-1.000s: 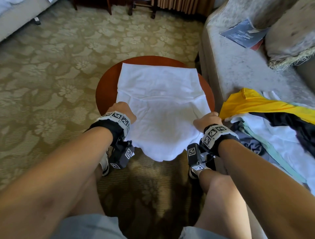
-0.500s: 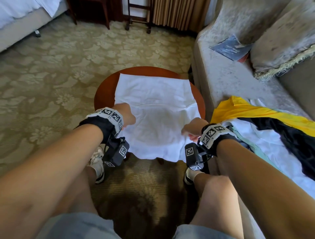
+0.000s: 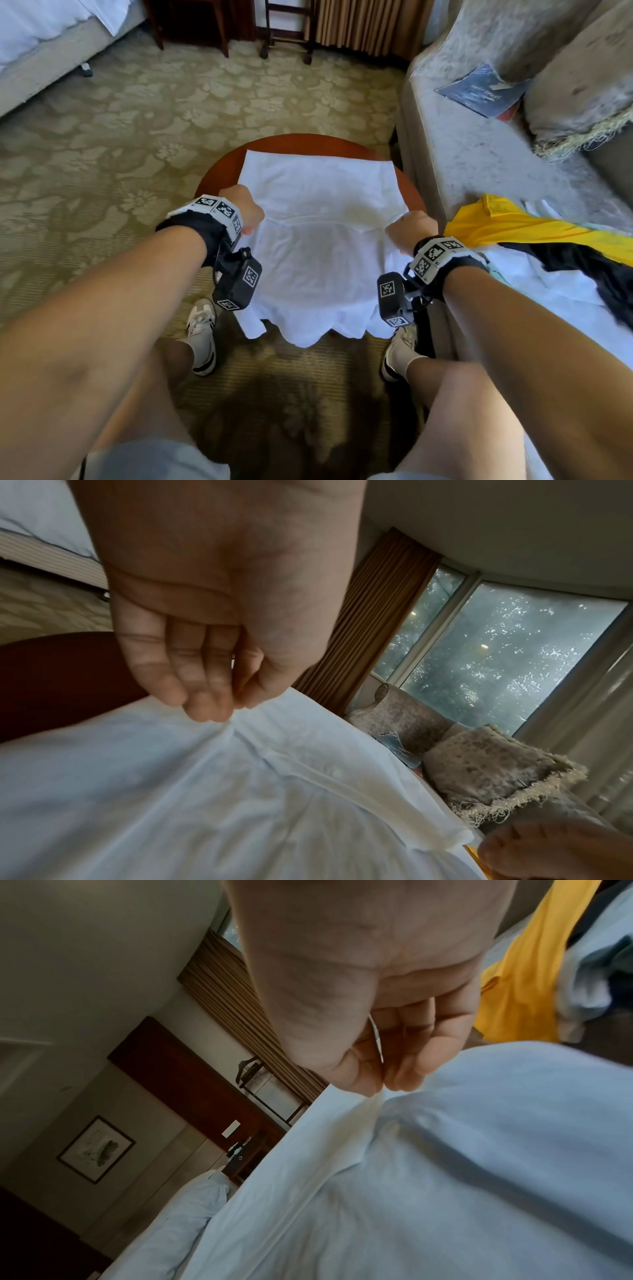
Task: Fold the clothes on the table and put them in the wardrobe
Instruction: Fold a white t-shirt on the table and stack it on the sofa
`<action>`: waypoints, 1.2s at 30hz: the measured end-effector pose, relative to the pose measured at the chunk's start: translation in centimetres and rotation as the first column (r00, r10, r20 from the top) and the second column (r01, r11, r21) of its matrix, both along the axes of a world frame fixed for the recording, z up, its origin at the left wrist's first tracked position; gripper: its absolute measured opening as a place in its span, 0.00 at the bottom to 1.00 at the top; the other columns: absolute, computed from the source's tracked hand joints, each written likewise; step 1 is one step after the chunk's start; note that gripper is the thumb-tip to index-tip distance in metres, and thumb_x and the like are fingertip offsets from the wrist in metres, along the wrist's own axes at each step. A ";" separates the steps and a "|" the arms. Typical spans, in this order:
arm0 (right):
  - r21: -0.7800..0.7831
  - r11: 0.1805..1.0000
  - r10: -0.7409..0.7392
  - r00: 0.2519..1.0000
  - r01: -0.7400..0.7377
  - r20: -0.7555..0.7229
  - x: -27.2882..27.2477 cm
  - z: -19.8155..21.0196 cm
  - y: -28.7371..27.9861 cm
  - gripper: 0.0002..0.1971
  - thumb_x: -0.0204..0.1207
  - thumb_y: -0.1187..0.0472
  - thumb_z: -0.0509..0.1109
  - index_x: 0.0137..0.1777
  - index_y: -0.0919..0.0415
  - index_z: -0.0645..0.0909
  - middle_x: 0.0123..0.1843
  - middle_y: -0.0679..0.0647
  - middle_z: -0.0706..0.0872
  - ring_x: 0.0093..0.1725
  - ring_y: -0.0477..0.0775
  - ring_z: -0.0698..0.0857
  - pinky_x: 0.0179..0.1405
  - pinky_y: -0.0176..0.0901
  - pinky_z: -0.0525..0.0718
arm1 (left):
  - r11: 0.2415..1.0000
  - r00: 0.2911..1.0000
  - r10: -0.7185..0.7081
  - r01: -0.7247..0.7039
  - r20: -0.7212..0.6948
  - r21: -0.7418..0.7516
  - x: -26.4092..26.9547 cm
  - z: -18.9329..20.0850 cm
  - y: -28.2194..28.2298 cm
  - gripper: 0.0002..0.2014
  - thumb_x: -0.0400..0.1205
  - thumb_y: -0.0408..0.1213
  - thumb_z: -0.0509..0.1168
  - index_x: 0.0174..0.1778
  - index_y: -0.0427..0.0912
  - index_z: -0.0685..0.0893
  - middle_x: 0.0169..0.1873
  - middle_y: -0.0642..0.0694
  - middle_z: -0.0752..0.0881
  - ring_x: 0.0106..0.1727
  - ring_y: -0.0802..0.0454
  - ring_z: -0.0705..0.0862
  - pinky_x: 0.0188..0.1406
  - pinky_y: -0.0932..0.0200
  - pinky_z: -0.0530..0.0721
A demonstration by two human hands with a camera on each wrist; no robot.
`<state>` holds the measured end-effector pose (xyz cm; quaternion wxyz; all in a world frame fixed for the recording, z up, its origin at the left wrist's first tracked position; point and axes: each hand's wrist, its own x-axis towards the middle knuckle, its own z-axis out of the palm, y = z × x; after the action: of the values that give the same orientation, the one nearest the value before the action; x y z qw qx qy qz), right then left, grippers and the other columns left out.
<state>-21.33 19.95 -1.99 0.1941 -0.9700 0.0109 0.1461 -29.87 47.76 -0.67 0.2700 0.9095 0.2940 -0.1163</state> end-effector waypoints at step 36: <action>-0.125 0.992 0.076 0.894 -0.022 0.442 20.7 -2.0 9.4 0.23 0.73 0.70 0.62 0.62 0.49 0.86 0.64 0.58 0.77 0.70 0.64 0.68 0.71 0.60 0.61 | 0.856 0.984 -0.096 0.004 0.151 0.516 20.4 -3.2 6.7 0.18 0.77 0.27 0.62 0.62 0.44 0.84 0.67 0.37 0.75 0.68 0.38 0.72 0.71 0.46 0.63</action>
<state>-0.59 29.34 -3.94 0.1305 -0.9872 -0.0500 -0.0762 -9.49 54.41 -3.83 0.0387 0.9624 0.2663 0.0380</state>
